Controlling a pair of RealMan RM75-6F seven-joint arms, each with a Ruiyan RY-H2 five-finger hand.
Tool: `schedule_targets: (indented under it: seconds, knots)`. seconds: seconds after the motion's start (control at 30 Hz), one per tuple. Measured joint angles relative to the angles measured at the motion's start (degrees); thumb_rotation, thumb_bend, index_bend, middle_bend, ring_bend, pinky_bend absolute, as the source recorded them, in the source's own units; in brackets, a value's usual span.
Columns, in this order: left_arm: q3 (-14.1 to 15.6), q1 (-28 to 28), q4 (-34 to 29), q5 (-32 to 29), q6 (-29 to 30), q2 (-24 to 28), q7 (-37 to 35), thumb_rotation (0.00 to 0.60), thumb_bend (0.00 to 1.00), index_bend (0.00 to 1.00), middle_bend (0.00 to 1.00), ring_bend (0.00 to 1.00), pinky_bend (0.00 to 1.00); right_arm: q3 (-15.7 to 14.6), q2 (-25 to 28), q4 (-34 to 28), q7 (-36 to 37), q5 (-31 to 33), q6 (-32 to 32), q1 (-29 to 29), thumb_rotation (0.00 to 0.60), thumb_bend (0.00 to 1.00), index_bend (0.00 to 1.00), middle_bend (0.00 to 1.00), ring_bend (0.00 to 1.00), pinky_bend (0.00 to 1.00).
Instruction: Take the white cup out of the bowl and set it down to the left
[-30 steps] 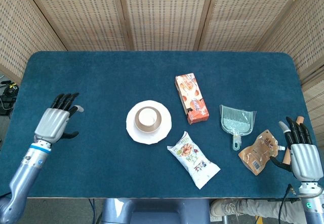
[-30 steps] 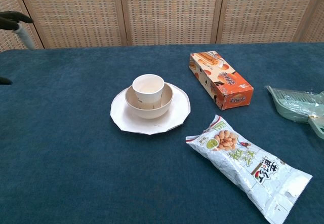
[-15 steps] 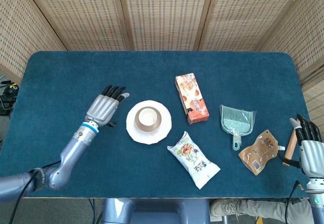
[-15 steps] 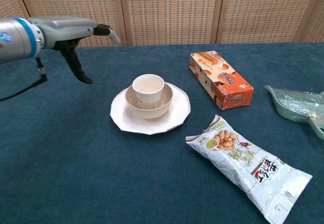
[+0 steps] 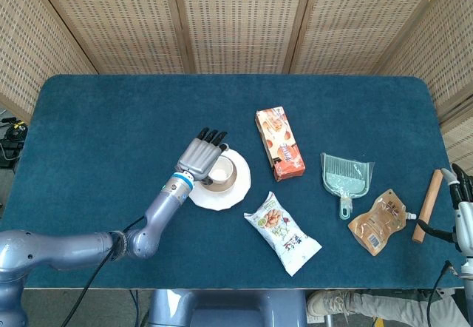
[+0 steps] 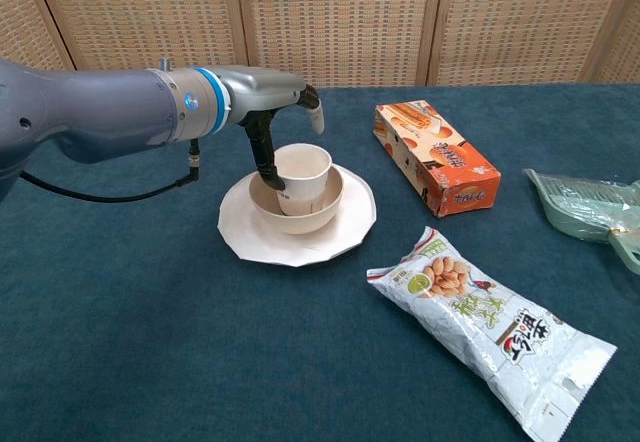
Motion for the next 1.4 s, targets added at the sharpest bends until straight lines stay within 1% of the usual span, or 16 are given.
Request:
schedule_targets:
  seconds: [0.07,0.27,0.37,0.43,0.57,0.8,0.93,1.07,1.17,1.27,1.4]
  knots:
    - [0.2,-1.0,0.5,-1.1,-0.1,-0.6,0.1,0.6,0.14,0.23,0.0,0.0,0.0,0.1,0.1,-0.1,0.4,-0.1,0.3,-0.1,0.6,0.13,0.1,0.0,0.0,0.05]
    - [1.8,-2.8,1.2,-3.6,0.6,-1.3,0.3,0.6,0.14,0.33,0.0,0.0,0.0,0.3,0.2,-0.2,1.5,-0.4,1.2,-0.4,0.6,0.13,0.1,0.0,0.0,0.05]
    - [2.4,-3.0,0.9,-3.8,1.3,-1.2,0.0,0.6,0.18,0.39,0.0,0.0,0.0,0.5,0.3,-0.2,1.9,-0.6,1.8,-0.6,0.6,0.13,0.1,0.0,0.0,0.05]
    - [2.7,-3.0,0.6,-3.6,1.6,-1.0,-0.3,0.6,0.21,0.42,0.0,0.0,0.0,0.6,0.3,-0.3,2.0,-0.6,2.1,-0.7,0.6,0.13,0.1,0.0,0.0,0.05]
    - [2.8,-3.0,-0.4,-2.5,2.6,-0.4,-1.6,0.6,0.24,0.45,0.0,0.0,0.0,0.7,0.3,-0.4,2.2,-0.7,2.5,-0.9,0.6,0.13,0.1,0.0,0.0,0.05]
    - [2.5,-2.6,-3.0,-0.9,3.8,1.5,-3.5,0.6,0.24,0.45,0.0,0.0,0.0,0.8,0.3,-0.6,2.1,-0.6,2.8,-1.1,0.6,0.13,0.1,0.0,0.0,0.05]
    - [1.9,-1.9,-6.2,0.4,5.0,4.4,-5.1,0.6,0.24,0.45,0.0,0.0,0.0,0.8,0.5,-0.7,2.1,-0.5,2.7,-1.2,0.6,0.13,0.1,0.0,0.0,0.05]
    - [2.2,-0.3,-9.9,1.9,6.9,9.4,-5.7,0.6,0.24,0.44,0.0,0.0,0.0,0.7,0.6,-1.0,1.9,-0.7,2.8,-1.2,0.6,0.13,0.1,0.0,0.0,0.05]
    - [3.4,1.9,-12.0,2.8,7.9,13.6,-6.7,0.6,0.24,0.44,0.0,0.0,0.0,0.6,0.6,-1.4,1.4,-1.1,2.9,-1.2,0.6,0.13,0.1,0.0,0.0,0.05]
    - [5.1,4.6,-12.7,3.7,8.3,16.4,-8.9,0.6,0.24,0.44,0.0,0.0,0.0,0.4,0.5,-1.6,1.0,-1.3,2.9,-1.2,0.6,0.13,0.1,0.0,0.0,0.05]
    - [7.7,7.6,-12.0,5.2,8.1,18.0,-11.5,0.6,0.24,0.44,0.0,0.0,0.0,0.1,0.3,-1.9,0.2,-1.7,2.7,-1.0,0.6,0.13,0.1,0.0,0.0,0.05]
